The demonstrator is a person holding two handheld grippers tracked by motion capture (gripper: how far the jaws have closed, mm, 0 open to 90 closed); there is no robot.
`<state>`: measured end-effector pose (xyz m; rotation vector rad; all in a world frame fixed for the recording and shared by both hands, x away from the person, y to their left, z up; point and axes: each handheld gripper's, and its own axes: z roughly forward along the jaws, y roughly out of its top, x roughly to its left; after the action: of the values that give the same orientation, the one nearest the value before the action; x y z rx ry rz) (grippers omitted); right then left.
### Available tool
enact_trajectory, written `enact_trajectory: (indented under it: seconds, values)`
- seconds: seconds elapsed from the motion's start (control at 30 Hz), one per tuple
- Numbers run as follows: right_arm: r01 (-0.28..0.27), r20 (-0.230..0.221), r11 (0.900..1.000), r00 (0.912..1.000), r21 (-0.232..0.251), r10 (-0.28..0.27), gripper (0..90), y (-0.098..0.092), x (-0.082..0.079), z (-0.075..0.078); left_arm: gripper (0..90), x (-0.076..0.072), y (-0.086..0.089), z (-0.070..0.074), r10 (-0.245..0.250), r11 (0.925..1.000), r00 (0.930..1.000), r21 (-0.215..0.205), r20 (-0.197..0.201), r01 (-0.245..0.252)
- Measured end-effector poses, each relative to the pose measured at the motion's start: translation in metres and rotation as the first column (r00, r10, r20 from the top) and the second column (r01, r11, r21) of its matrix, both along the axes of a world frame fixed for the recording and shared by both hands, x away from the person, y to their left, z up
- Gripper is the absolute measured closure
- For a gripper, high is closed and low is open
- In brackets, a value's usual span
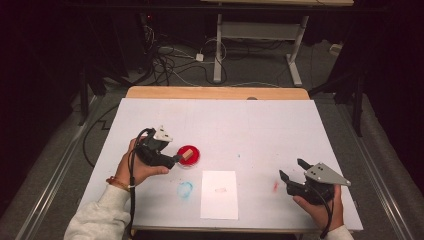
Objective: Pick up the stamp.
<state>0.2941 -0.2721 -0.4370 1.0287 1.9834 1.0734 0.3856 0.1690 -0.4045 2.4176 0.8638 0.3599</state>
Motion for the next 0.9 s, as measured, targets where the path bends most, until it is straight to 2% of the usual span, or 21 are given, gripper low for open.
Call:
enact_trajectory:
  seconds: [0.1,0.17,0.33,0.53,0.73,0.9]
  values:
    - [0.006,-0.008,1.000,0.9999,-0.009,-0.006,32.0,0.000,0.001,-0.002,34.2,0.008,-0.008,-0.005,-0.021,0.9991,0.9988,0.037,-0.043,0.023]
    - [0.006,-0.008,1.000,0.9999,-0.024,-0.006,32.1,0.000,0.001,-0.003,34.4,0.013,-0.015,-0.008,-0.034,0.9984,0.9972,0.043,-0.067,0.037]
    - [0.009,-0.013,1.000,0.9999,-0.027,-0.009,32.1,0.000,0.002,-0.004,40.4,0.022,-0.029,-0.010,-0.042,0.9964,0.9955,0.069,-0.085,0.048]
    - [0.009,-0.018,0.999,0.9998,-0.047,-0.010,32.8,0.001,0.003,-0.006,51.9,0.035,-0.037,-0.020,-0.032,0.9941,0.9899,0.098,-0.138,0.046]
    - [0.011,-0.024,0.999,0.9996,-0.047,-0.012,32.9,0.000,0.005,-0.007,60.5,0.042,-0.039,-0.023,-0.040,0.9941,0.9871,0.094,-0.155,0.055]
    - [0.011,-0.028,0.999,0.9995,-0.048,-0.012,32.9,0.001,0.004,-0.007,70.4,0.042,-0.043,-0.025,-0.051,0.9918,0.9861,0.108,-0.158,0.069]
